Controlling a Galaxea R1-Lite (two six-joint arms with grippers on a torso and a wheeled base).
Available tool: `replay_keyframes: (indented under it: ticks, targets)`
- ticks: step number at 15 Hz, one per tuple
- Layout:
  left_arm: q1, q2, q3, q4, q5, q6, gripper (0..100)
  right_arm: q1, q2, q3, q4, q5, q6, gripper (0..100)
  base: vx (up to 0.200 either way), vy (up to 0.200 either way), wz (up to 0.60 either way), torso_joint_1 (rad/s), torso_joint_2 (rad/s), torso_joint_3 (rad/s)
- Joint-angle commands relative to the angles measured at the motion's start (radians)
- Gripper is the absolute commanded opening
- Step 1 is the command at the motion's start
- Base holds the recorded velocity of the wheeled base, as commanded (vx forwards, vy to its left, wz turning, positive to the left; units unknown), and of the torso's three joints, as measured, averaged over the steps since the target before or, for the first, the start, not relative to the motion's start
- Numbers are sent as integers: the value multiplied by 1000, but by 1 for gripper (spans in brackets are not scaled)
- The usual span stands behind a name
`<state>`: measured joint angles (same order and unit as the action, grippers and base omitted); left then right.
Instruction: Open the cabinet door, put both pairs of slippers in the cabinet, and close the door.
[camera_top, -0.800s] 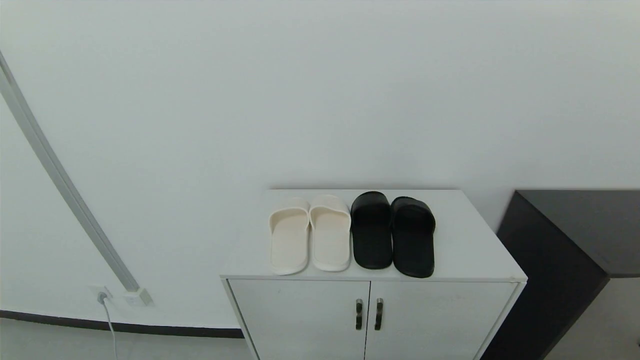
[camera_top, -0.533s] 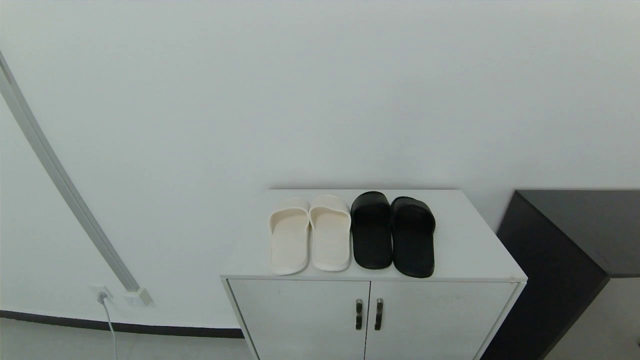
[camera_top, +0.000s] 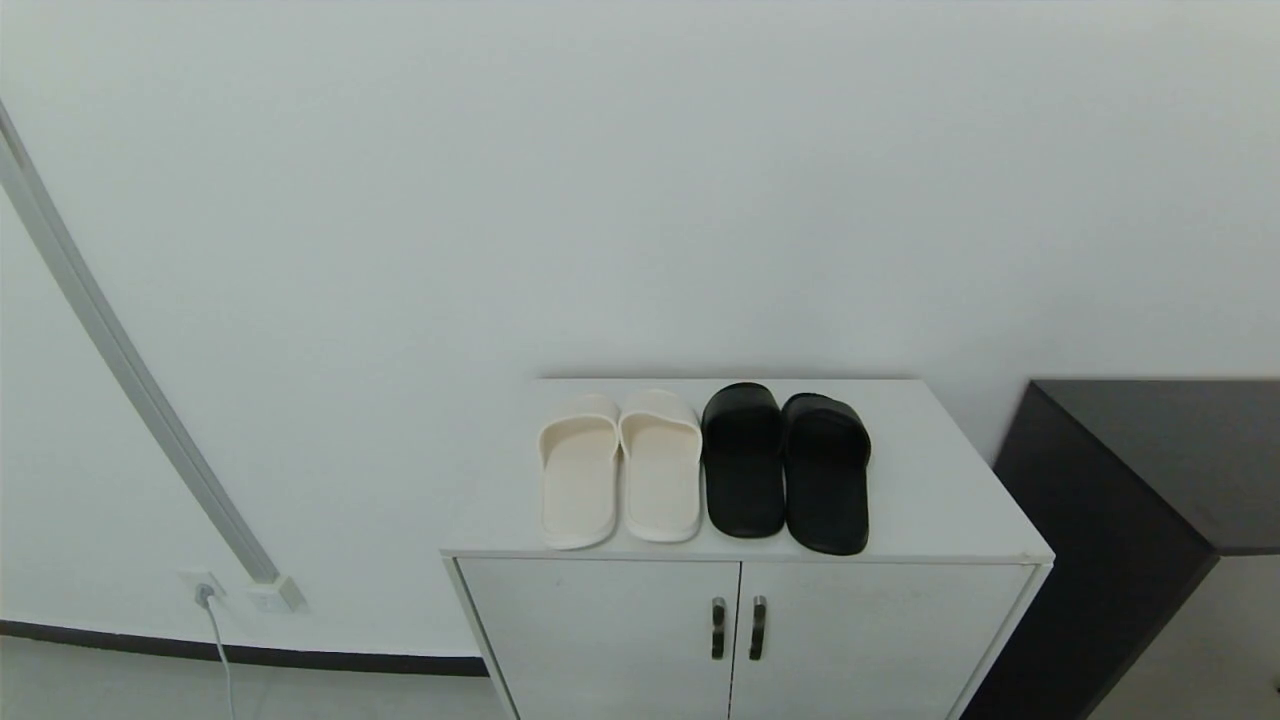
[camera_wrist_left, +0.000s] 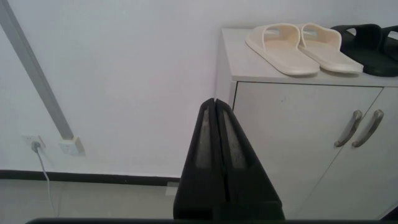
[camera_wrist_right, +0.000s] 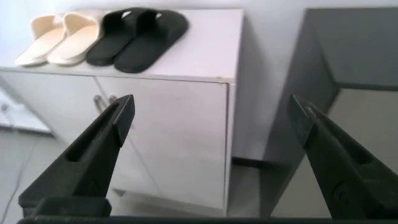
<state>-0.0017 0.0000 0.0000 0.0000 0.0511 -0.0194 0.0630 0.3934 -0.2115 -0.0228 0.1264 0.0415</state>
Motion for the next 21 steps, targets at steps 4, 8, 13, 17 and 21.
replay_keyframes:
  ticks: [4,8,13,17,21]
  targets:
    - [0,0,0,0,-4,-1,0,342,585,-330,-114,-116,31,100,0,0,0,0,0,0]
    - [0,0,0,0,-4,-1,0,632,848,-548,-121,-386,212,100,0,0,0,0,0,0]
    - [0,0,0,0,-4,-1,0,722,1150,-681,-259,-550,241,100,0,0,0,0,0,0]
    - [0,0,0,0,-4,-2,0,741,1375,-735,-419,-665,279,100,0,0,0,0,0,0]
    - [0,0,0,0,-4,-2,0,730,1515,-767,-552,-718,271,100,0,0,0,0,0,0]
